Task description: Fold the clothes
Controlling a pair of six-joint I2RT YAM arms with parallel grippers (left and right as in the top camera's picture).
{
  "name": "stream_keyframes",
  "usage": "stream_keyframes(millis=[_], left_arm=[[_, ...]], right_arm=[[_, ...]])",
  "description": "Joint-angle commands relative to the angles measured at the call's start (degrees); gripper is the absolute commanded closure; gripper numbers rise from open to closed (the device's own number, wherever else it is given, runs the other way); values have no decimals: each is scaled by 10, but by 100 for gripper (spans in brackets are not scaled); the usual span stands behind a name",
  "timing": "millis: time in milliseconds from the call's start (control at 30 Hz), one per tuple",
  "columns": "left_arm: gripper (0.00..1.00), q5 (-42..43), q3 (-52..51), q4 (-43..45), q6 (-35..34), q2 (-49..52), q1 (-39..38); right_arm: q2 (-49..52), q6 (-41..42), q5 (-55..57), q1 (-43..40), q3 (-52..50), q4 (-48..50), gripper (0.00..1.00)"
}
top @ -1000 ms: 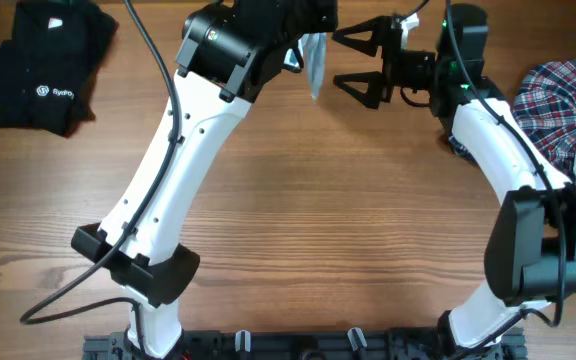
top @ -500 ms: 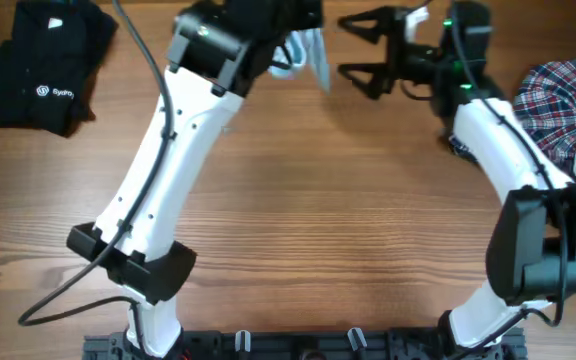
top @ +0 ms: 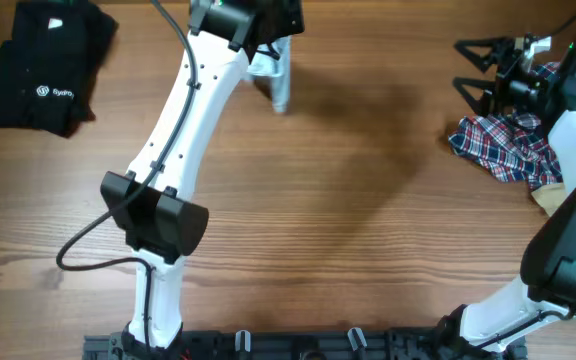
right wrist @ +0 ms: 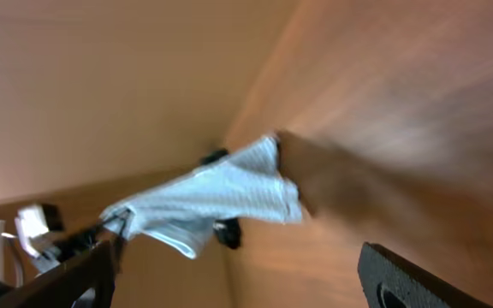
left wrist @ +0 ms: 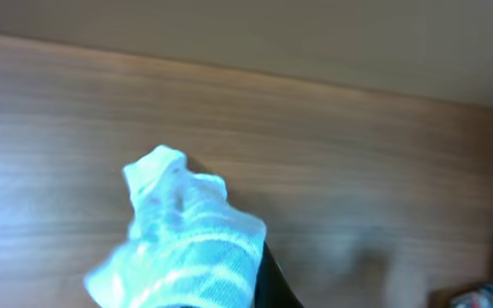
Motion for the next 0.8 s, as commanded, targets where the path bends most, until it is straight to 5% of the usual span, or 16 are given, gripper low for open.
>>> stream_keyframes(millis=[0,233,400,667,767], left_arm=[[96,107,7,28,-9,-1,-16],[96,289,9,14,16,-9,-137],[96,259,8,-111,52,-2,-172],[92,205,8,-293,107,-1,-120],[96,192,8,-296,107,-1,-99]], right_arm=[[-15,-93,12,1,1,-24,9],[-15,-109,22,1,1,-47,9],[-15,-111,22,1,1,-52,8],[-15,-118,20,1,1,-64,8],[-15,-118,20,1,1,-64,8]])
